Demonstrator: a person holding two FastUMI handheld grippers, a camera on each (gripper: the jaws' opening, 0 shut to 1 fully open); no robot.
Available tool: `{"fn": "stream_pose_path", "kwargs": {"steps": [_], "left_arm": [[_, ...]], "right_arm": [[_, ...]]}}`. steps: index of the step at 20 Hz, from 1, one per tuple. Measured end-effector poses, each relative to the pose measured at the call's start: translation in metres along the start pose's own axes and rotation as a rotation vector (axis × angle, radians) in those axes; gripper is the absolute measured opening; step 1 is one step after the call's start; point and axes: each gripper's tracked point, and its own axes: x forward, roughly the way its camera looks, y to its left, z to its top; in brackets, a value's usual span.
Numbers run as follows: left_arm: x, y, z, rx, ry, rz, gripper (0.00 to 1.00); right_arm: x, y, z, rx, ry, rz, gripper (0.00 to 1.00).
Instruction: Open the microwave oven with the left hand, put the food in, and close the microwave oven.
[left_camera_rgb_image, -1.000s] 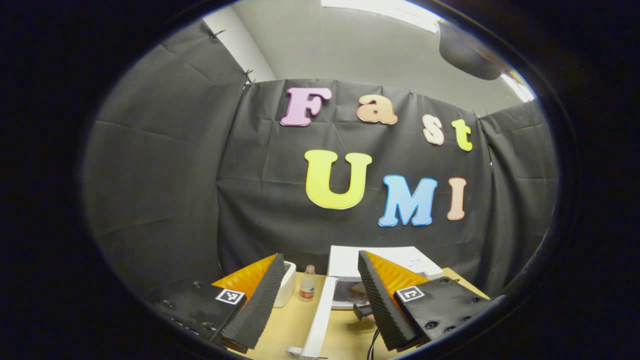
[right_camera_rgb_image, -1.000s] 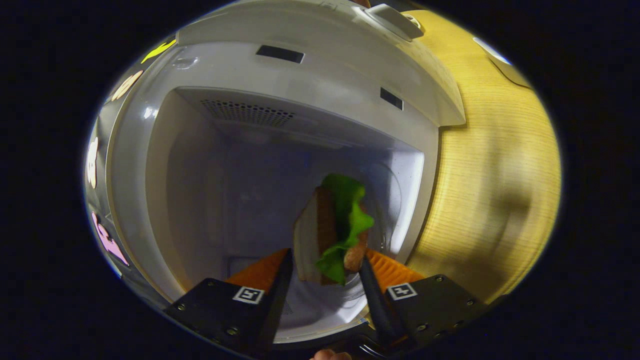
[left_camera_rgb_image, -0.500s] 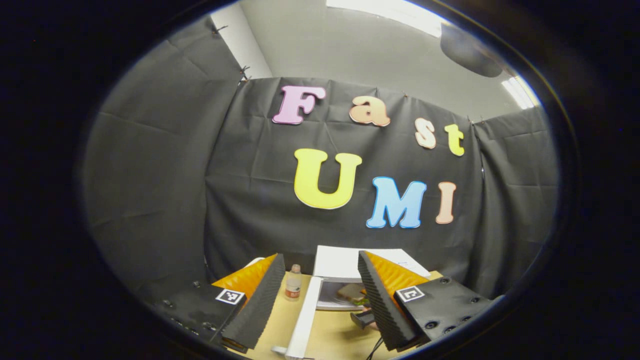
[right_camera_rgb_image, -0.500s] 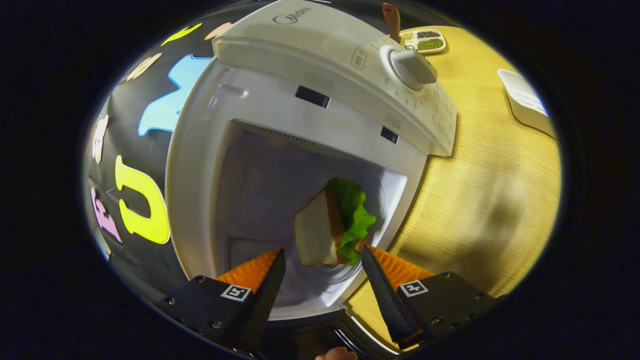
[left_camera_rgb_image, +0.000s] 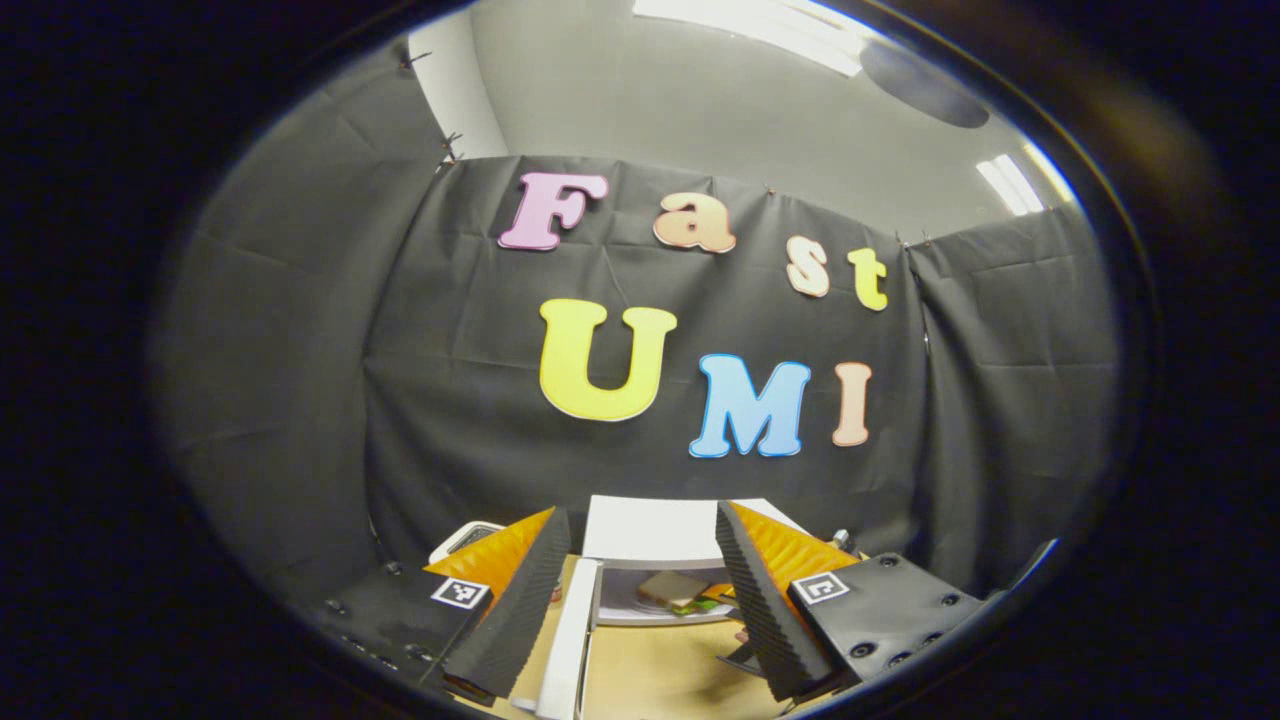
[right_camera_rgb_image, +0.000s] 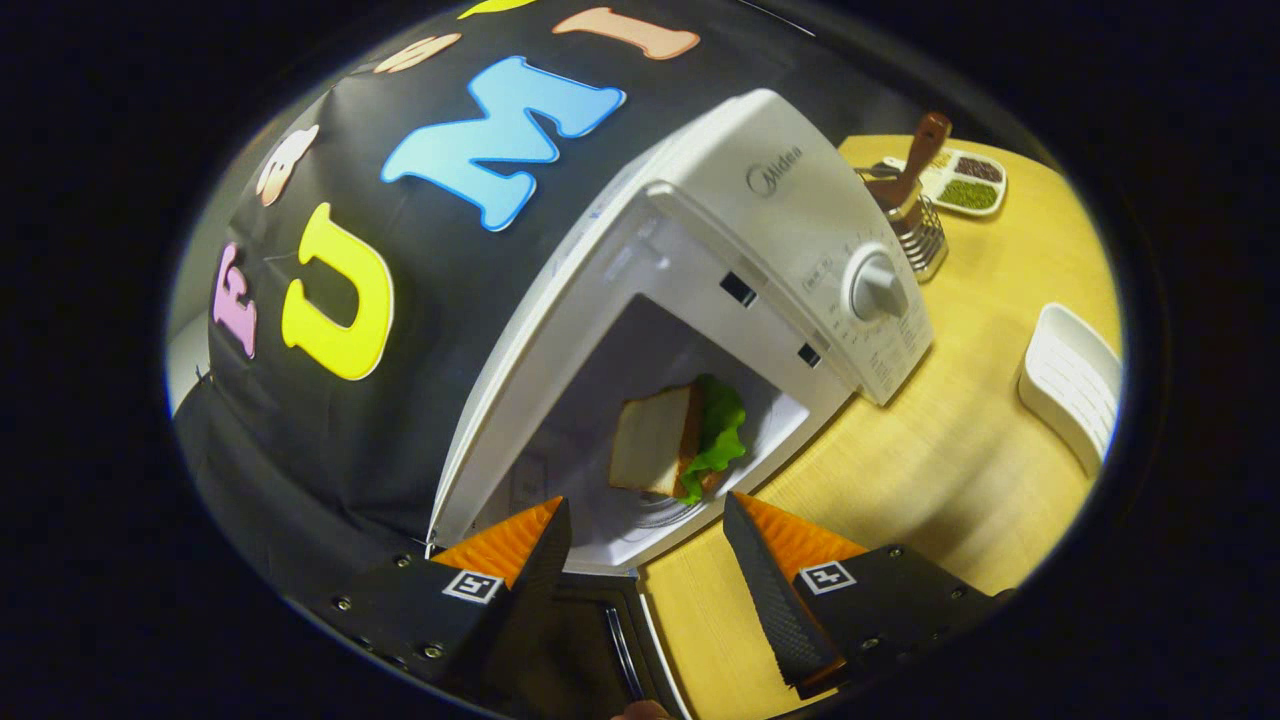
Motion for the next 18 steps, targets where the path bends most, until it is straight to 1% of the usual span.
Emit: {"fn": "stream_pose_path", "kwargs": {"steps": [2, 4, 7, 10, 12, 16, 18], "left_arm": [[0.003, -0.006, 0.002, -0.010, -0.015, -0.020, 0.94], [0.002, -0.011, 0.001, -0.019, -0.023, -0.032, 0.94], [0.001, -0.013, -0.014, 0.004, -0.001, -0.047, 0.94], [-0.006, -0.013, -0.041, 0.050, 0.050, -0.056, 0.94], [-0.010, -0.016, -0.048, 0.066, 0.068, -0.063, 0.94], [-0.012, -0.031, -0.058, 0.076, 0.078, -0.097, 0.94], [-0.011, -0.034, -0.059, 0.078, 0.067, -0.098, 0.94]], "right_arm": [[-0.024, 0.007, 0.013, -0.056, -0.010, 0.029, 0.92], [-0.048, 0.008, 0.027, -0.101, -0.024, 0.042, 0.92], [-0.079, 0.009, 0.046, -0.213, -0.073, 0.053, 0.92], [-0.114, 0.006, 0.070, -0.392, -0.154, 0.035, 0.92], [-0.141, 0.011, 0.086, -0.488, -0.209, 0.031, 0.92], [-0.196, 0.030, 0.112, -0.646, -0.336, 0.030, 0.92], [-0.224, 0.044, 0.124, -0.709, -0.406, 0.028, 0.92]]}}
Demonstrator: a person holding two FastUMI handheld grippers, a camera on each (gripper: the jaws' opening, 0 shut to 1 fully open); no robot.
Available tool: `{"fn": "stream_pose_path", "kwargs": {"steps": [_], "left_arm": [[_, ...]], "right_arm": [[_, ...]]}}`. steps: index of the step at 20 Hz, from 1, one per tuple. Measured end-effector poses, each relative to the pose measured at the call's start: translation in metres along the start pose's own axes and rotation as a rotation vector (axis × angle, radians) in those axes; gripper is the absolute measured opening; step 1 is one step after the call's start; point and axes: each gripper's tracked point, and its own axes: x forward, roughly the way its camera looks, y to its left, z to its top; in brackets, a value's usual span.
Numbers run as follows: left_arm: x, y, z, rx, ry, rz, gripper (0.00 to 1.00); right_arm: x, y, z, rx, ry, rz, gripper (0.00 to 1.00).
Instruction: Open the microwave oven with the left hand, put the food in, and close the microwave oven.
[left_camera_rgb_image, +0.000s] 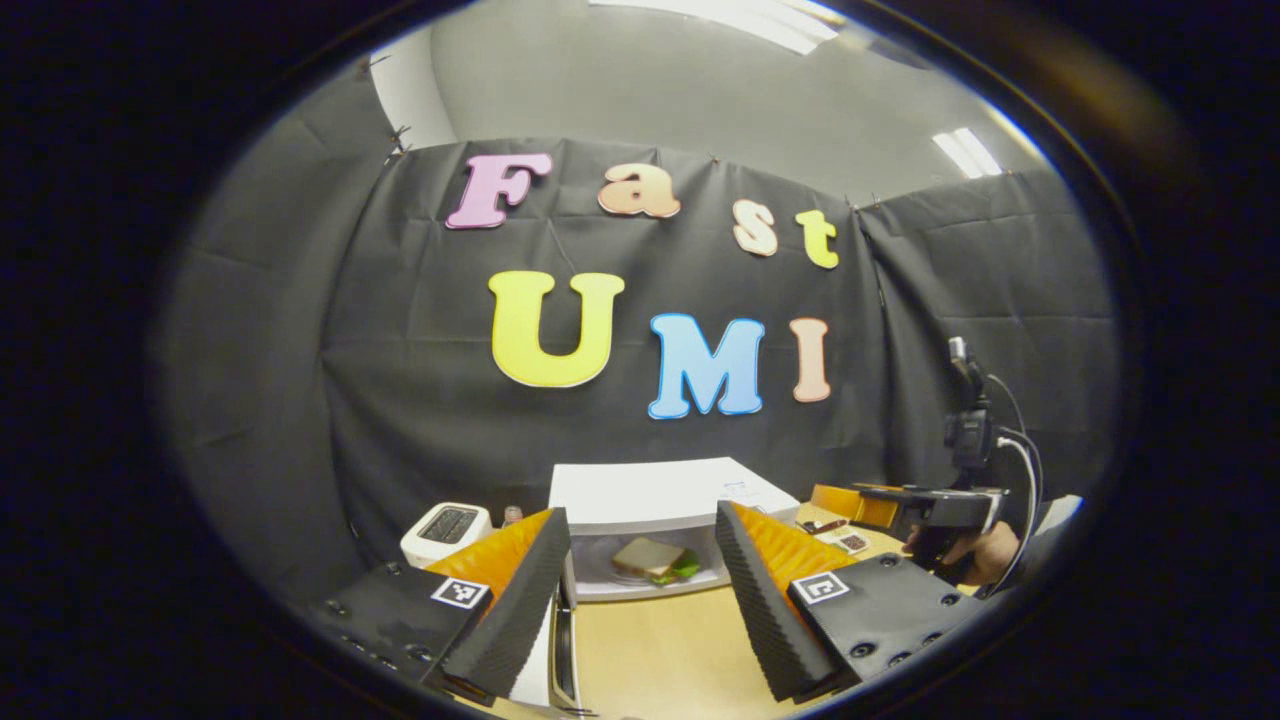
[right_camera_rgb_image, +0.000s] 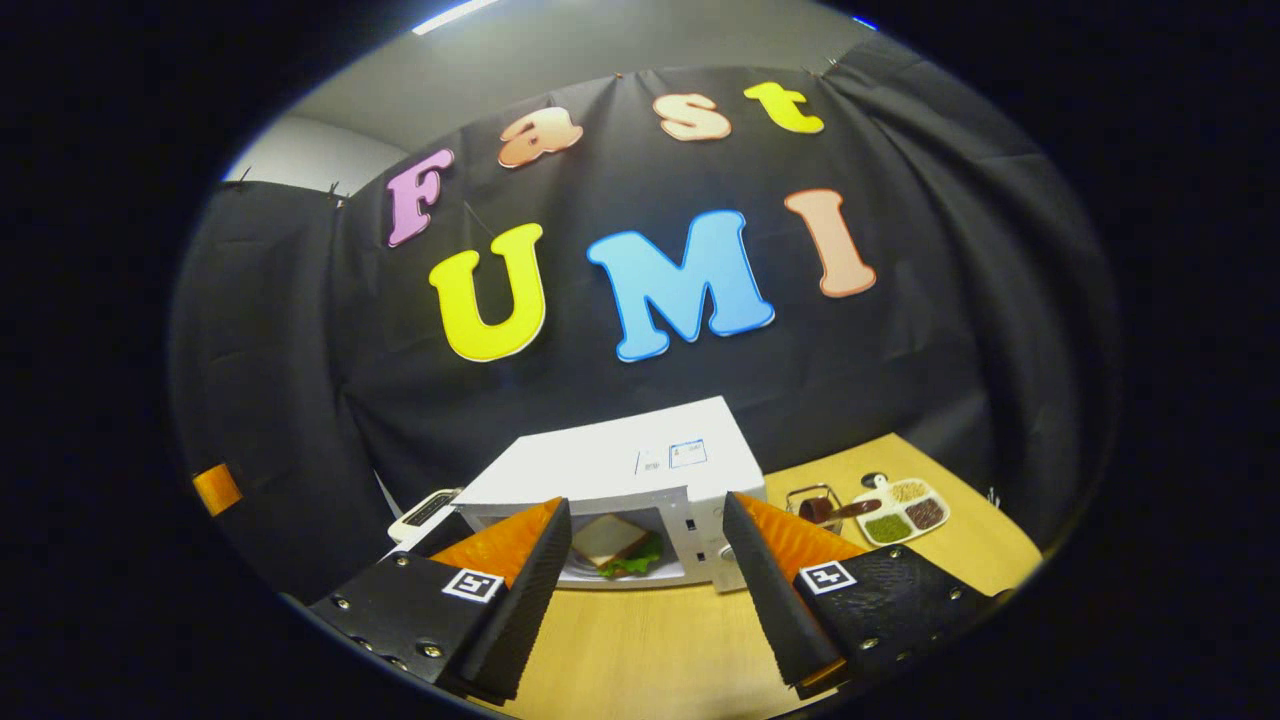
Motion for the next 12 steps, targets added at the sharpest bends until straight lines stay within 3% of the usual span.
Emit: {"fn": "stream_pose_path", "kwargs": {"steps": [8, 10, 12], "left_arm": [[-0.015, 0.044, -0.047, 0.009, 0.086, 0.092, 0.94], [-0.023, 0.053, -0.066, -0.015, 0.129, 0.101, 0.87], [-0.033, 0.069, -0.082, -0.021, 0.169, 0.129, 0.46]], "right_arm": [[-0.048, -0.007, 0.080, -0.062, -0.164, -0.016, 0.92], [-0.054, -0.005, 0.091, -0.071, -0.186, -0.015, 0.92], [-0.055, 0.000, 0.092, -0.074, -0.187, -0.006, 0.92]]}}
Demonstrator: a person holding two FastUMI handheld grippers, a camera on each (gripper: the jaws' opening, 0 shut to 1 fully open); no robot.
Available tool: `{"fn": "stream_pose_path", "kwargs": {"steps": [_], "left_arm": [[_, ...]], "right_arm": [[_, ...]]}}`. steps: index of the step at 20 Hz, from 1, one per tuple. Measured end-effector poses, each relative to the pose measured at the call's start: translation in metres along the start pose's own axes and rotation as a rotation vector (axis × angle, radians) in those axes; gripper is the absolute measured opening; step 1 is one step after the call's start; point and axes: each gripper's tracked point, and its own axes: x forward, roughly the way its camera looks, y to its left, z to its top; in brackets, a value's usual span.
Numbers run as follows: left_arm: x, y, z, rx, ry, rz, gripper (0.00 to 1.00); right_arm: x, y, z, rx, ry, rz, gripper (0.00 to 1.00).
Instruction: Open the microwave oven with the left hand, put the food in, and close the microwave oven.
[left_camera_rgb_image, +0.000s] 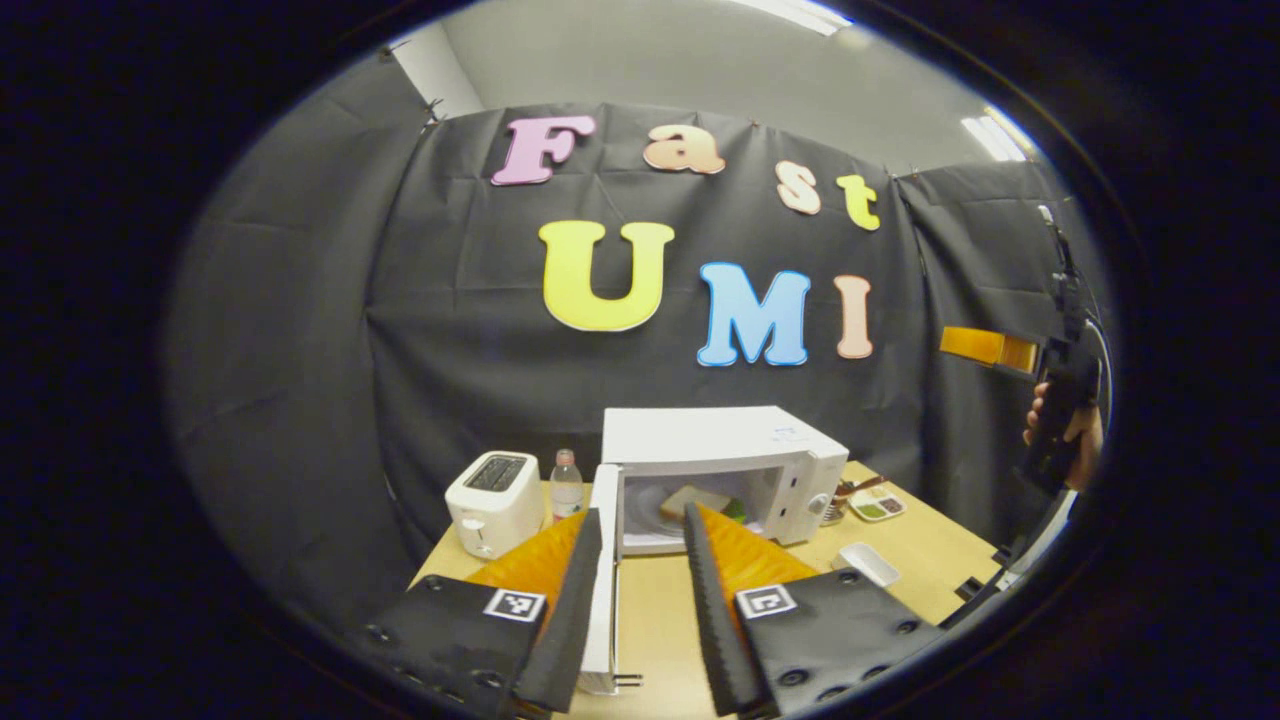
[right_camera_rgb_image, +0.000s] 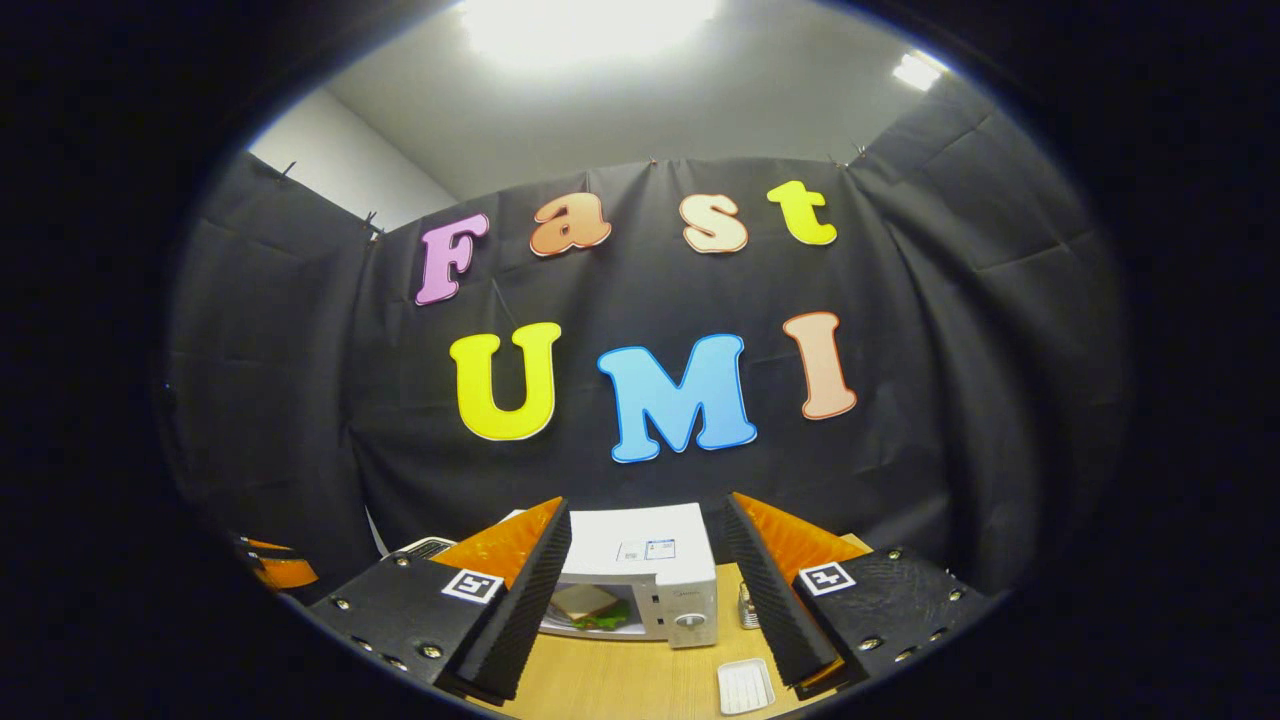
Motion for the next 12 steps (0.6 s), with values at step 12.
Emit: {"fn": "stream_pose_path", "kwargs": {"steps": [12], "left_arm": [[-0.036, 0.072, -0.122, -0.041, 0.243, 0.091, 0.07]], "right_arm": [[0.007, -0.003, -0.013, 0.028, 0.032, -0.008, 0.92]]}}
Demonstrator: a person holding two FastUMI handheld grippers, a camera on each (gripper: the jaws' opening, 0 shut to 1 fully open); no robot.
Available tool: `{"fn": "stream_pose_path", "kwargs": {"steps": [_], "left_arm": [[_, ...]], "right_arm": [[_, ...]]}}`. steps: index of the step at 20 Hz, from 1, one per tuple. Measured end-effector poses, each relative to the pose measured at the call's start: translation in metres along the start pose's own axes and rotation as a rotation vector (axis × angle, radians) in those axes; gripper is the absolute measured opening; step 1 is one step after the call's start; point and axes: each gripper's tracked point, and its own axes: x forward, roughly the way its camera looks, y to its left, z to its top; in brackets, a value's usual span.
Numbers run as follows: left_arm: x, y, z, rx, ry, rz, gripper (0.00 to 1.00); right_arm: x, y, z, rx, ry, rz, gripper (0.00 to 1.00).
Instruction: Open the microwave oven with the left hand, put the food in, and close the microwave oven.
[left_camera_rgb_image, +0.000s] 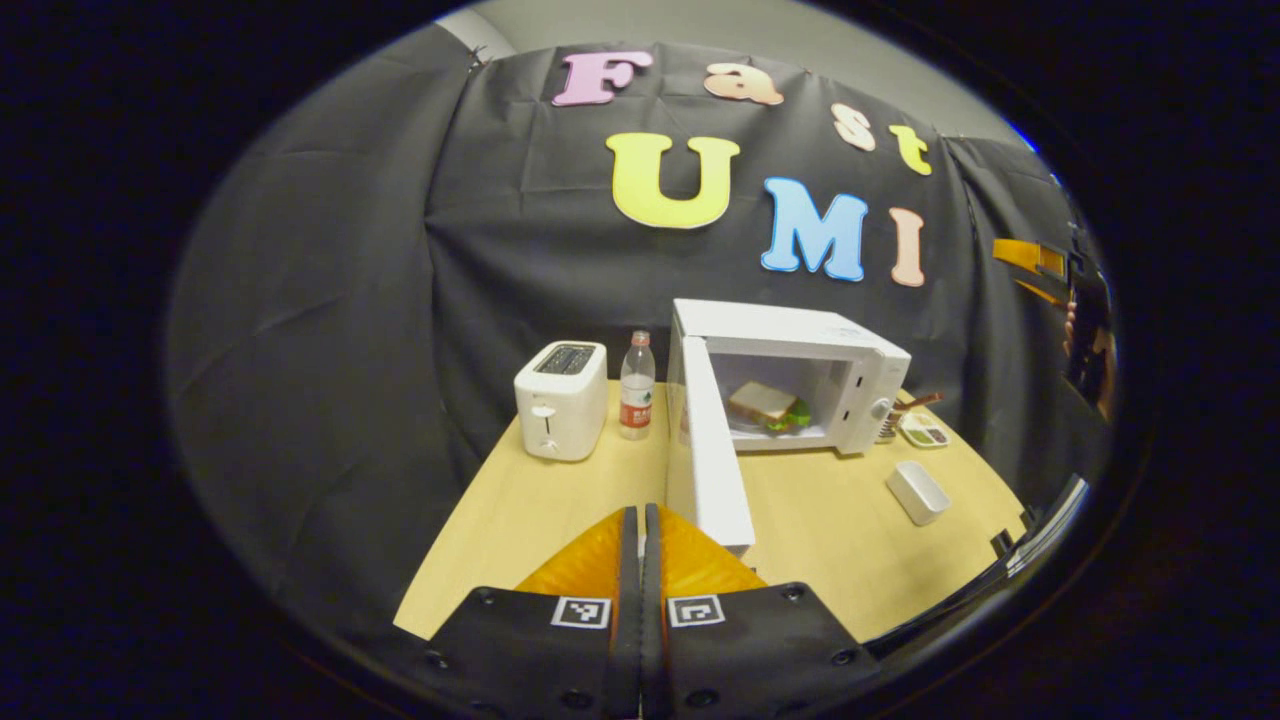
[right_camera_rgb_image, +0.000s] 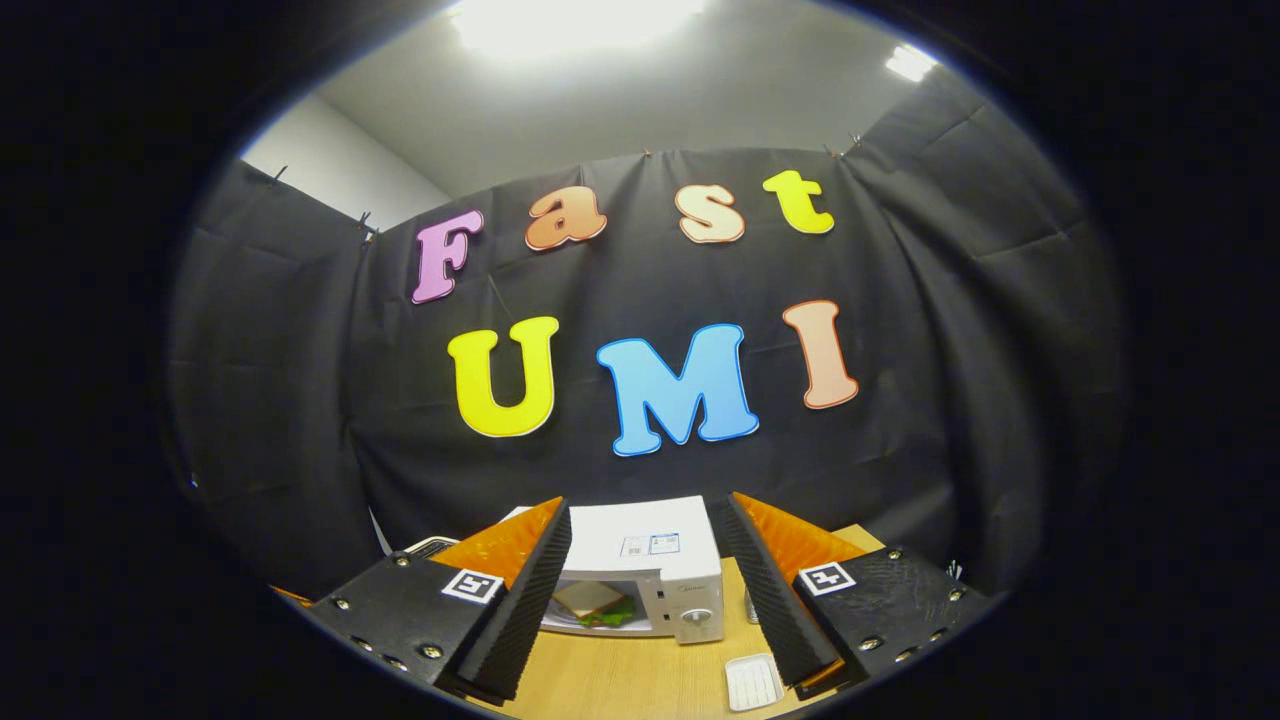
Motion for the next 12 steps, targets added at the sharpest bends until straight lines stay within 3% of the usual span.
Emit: {"fn": "stream_pose_path", "kwargs": {"steps": [5, 12], "left_arm": [[0.008, -0.023, -0.018, 0.009, 0.036, -0.039, 0.06], [0.018, -0.086, -0.018, 0.004, 0.034, -0.172, 0.07]], "right_arm": [[0.002, 0.009, -0.006, -0.008, 0.012, 0.016, 0.92], [0.003, 0.010, 0.001, -0.025, 0.012, 0.026, 0.92]]}}
